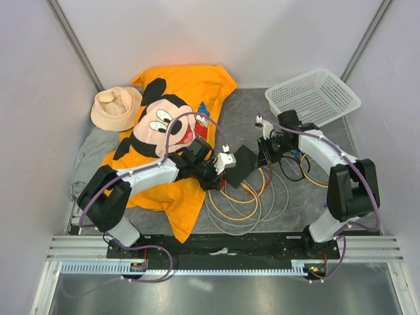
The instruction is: Pull the plug from the switch port
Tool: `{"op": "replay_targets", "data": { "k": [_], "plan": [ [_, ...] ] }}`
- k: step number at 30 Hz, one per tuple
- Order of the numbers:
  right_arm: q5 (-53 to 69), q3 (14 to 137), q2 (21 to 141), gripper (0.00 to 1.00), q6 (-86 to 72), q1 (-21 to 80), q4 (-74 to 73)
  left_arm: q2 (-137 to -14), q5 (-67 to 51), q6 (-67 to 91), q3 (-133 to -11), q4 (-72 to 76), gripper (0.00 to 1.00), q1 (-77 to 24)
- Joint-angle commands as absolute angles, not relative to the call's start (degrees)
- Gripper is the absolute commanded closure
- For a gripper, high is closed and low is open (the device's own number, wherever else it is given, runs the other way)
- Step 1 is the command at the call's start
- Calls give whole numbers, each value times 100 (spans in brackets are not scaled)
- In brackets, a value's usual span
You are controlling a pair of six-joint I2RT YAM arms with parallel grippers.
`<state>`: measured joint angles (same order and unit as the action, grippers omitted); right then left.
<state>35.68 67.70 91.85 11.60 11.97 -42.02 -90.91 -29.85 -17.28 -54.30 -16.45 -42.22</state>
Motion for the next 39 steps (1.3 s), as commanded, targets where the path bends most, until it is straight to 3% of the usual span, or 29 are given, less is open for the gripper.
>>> {"op": "replay_targets", "data": {
  "k": [1, 6, 17, 33, 38, 39],
  "plan": [
    [3876, 6390, 9465, 82, 431, 1222, -3771, -9333, -3015, -2180, -5343, -1732, 98, -4236],
    [3604, 6503, 9825, 84, 308, 1248, -3551, -9483, -2234, -1662, -5763, -1275, 98, -4228],
    [3164, 6960, 10617, 84, 325, 1213, -3516, -10651, -397, -1837, -7637, -1811, 98, -4113],
    [2918, 8103, 11180, 78, 597, 1195, -3682, -10706, -1626, -1591, -7163, -1978, 98, -4175],
    [3408, 8253, 10575, 70, 843, 879, -4060, -10293, -906, -1986, -7067, -2013, 98, -4079],
    [3541, 8218, 10486, 63, 913, 835, -4174, -10231, -897, -2030, -7066, -2013, 98, -4026]
  ]
}}
